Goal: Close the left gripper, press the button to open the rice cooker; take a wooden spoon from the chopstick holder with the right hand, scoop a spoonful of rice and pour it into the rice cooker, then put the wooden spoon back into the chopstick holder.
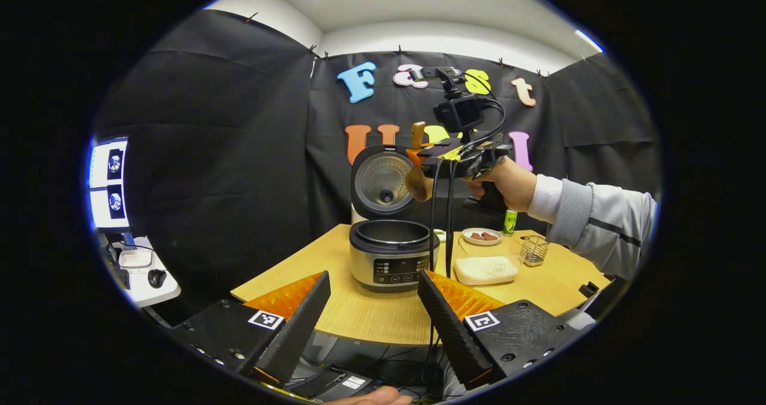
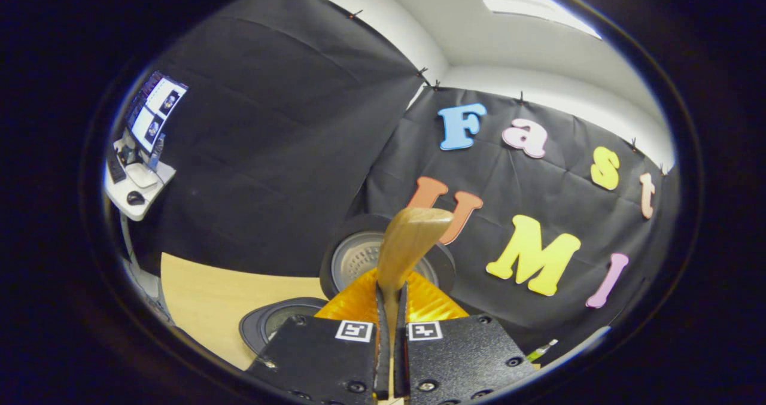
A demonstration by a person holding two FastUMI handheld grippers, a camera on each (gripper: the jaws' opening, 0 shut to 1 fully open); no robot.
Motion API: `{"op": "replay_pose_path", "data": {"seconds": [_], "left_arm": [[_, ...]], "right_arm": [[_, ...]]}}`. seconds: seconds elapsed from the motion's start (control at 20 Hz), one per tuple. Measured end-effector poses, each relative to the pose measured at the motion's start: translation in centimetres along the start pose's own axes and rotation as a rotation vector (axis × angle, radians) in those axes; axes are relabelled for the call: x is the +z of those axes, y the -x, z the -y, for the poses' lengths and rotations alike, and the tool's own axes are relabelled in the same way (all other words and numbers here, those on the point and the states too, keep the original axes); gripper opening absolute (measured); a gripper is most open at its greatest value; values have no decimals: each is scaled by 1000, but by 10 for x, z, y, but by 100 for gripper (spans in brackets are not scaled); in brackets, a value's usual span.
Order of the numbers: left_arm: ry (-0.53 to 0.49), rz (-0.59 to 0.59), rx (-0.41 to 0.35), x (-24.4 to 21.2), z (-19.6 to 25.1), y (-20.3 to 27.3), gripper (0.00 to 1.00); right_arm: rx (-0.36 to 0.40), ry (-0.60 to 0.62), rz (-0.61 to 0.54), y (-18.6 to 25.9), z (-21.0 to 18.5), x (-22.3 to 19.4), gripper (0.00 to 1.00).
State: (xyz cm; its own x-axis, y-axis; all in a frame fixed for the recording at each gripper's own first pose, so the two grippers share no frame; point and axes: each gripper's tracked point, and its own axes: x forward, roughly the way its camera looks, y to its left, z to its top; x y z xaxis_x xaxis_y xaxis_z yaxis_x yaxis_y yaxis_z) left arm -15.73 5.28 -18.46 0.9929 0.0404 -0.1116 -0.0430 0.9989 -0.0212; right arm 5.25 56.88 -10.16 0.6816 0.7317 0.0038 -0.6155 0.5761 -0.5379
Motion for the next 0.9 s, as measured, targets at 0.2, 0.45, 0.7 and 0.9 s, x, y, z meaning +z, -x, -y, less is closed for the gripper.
{"op": "replay_pose_path", "data": {"seconds": [0.2,0.45,0.7,0.9], "left_arm": [[-11,4,6,4,3,-1,95],[-18,5,-7,8,16,-11,95],[-25,-12,-5,3,24,-18,95],[-27,-6,4,7,28,-18,95]], "right_arm": [[-42,-71,-7,10,7,2,8],[-145,-175,-53,28,71,-13,8],[-252,-372,-124,52,165,-44,8],[-375,-455,-165,83,243,-79,8]]}}
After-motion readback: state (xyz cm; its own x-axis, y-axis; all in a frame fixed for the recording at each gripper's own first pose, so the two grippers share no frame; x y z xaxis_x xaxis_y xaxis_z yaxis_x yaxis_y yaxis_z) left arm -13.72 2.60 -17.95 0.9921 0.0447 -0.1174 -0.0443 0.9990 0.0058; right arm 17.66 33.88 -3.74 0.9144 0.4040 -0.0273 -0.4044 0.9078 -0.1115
